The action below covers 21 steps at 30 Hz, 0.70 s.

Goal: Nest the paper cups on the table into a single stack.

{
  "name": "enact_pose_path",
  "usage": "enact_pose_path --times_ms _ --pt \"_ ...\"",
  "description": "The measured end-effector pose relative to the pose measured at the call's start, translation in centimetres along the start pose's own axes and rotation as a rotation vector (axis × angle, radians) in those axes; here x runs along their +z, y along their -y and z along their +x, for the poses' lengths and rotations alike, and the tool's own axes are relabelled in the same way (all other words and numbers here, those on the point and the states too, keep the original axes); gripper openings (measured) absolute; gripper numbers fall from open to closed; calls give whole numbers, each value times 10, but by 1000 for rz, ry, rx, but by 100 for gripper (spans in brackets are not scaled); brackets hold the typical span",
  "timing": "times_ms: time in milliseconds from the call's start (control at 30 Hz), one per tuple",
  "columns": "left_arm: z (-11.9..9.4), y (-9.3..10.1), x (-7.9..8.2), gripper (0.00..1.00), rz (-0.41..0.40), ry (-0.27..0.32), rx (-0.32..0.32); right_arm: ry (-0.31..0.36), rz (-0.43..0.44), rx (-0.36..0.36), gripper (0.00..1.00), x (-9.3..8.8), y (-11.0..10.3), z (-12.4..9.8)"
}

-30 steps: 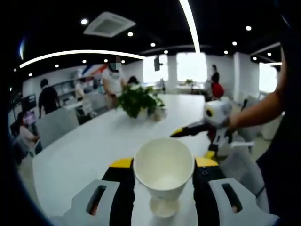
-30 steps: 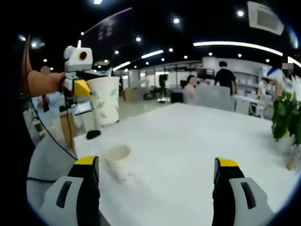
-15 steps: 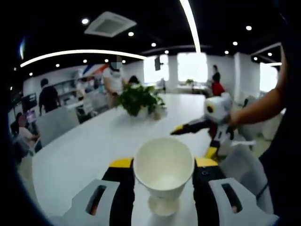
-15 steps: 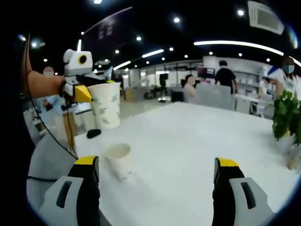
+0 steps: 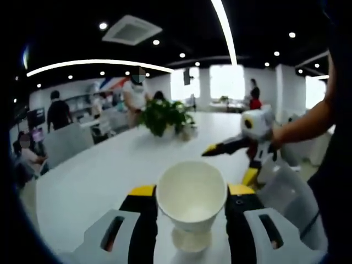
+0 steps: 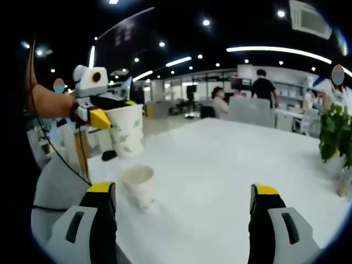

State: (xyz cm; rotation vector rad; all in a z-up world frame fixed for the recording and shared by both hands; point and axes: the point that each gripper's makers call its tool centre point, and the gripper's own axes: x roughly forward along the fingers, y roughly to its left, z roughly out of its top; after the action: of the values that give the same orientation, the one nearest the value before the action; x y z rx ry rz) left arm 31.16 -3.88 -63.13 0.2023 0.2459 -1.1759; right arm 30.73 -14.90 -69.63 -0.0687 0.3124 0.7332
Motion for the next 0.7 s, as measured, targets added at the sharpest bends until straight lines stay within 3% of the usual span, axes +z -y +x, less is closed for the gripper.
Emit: enact_pose_path --times_ms 300,700 --pt "7 0 -15 46 27 -5 25 -4 7 -2 100 -4 0 -1" --pt "12 -3 -35 46 0 -10 39 -11 16 1 100 -9 -1 -2"
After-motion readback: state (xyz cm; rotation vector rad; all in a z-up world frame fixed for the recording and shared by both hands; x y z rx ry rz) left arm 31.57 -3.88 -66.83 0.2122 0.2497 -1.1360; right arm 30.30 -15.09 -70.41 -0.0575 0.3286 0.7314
